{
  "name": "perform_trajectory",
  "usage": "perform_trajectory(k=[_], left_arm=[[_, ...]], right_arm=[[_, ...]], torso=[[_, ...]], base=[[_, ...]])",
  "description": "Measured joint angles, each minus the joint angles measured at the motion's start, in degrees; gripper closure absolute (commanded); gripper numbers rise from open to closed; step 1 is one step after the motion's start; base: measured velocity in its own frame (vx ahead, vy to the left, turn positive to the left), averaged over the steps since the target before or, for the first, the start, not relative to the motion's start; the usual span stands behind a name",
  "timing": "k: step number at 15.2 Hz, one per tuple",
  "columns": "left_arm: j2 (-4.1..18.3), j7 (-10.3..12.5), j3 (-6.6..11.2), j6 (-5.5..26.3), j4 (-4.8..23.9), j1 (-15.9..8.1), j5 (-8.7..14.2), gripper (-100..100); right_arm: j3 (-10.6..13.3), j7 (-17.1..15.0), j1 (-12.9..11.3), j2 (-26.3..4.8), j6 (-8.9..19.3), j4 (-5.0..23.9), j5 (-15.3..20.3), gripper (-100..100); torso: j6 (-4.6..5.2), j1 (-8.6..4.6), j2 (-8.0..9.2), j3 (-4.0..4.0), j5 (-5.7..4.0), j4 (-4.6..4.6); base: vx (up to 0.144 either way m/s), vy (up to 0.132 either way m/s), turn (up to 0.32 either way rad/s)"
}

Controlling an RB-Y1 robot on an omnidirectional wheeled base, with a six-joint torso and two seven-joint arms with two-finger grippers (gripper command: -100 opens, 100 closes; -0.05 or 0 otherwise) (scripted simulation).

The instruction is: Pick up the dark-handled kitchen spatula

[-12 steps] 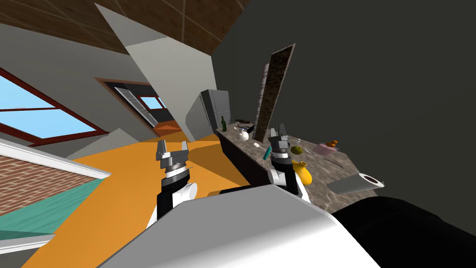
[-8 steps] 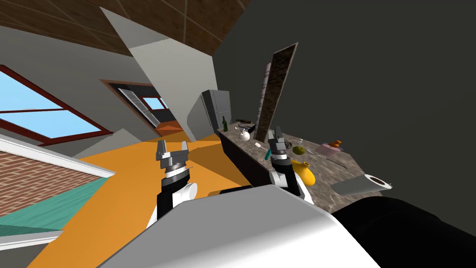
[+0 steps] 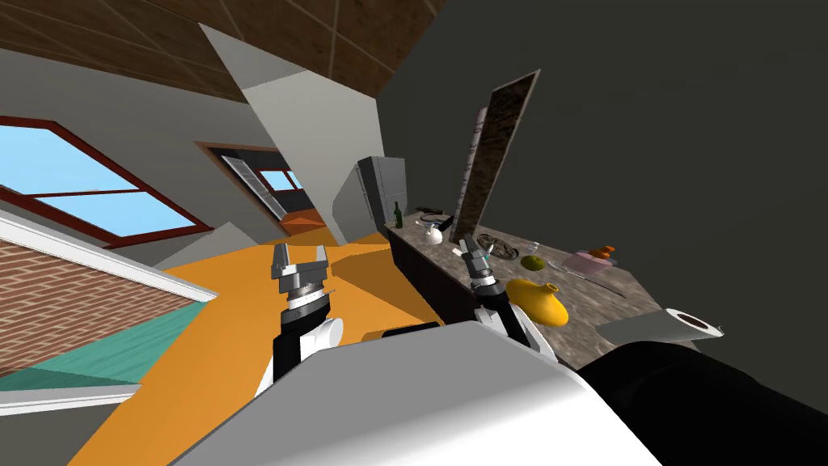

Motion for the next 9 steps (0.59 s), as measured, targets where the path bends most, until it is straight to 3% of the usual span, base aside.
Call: perform_trajectory(k=[3, 9], left_arm=[[0.0, 0.0, 0.0, 0.0, 0.0, 0.0, 0.0, 0], [0.0, 0.0, 0.0, 0.0, 0.0, 0.0, 0.0, 0]], right_arm=[[1.2, 0.6, 3.1, -3.4, -0.7, 1.9, 0.4, -100], [2.3, 0.8, 6.6, -10.2, -0.7, 5.9, 0.6, -100]], torso=[[0.01, 0.01, 0.02, 0.01, 0.01, 0.0], [0.02, -0.05, -0.02, -0.01, 0.0, 0.0]], base=[[0.011, 0.12, 0.045], [0.021, 0.122, 0.065]])
